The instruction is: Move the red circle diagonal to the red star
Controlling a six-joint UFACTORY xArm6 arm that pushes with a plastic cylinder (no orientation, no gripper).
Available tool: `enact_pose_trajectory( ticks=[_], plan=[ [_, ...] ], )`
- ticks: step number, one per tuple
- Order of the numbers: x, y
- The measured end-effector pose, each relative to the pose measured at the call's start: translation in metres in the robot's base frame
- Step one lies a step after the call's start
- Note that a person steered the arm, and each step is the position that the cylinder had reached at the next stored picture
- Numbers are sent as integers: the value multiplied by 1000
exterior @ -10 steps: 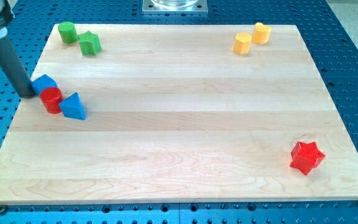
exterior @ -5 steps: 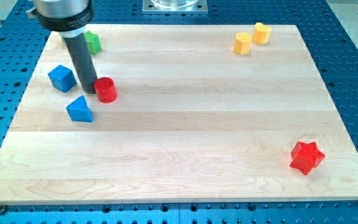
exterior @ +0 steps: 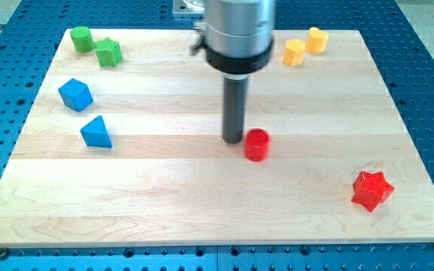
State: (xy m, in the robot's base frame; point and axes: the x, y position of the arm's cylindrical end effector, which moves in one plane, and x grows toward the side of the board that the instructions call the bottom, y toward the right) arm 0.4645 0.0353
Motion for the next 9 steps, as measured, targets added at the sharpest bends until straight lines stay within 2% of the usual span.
enact_pose_trajectory(
  ticks=[2, 3, 5, 7, 9],
  plan=[
    [11, -4],
    [12, 61],
    [22, 47],
    [40, 84],
    [42, 77]
  ],
)
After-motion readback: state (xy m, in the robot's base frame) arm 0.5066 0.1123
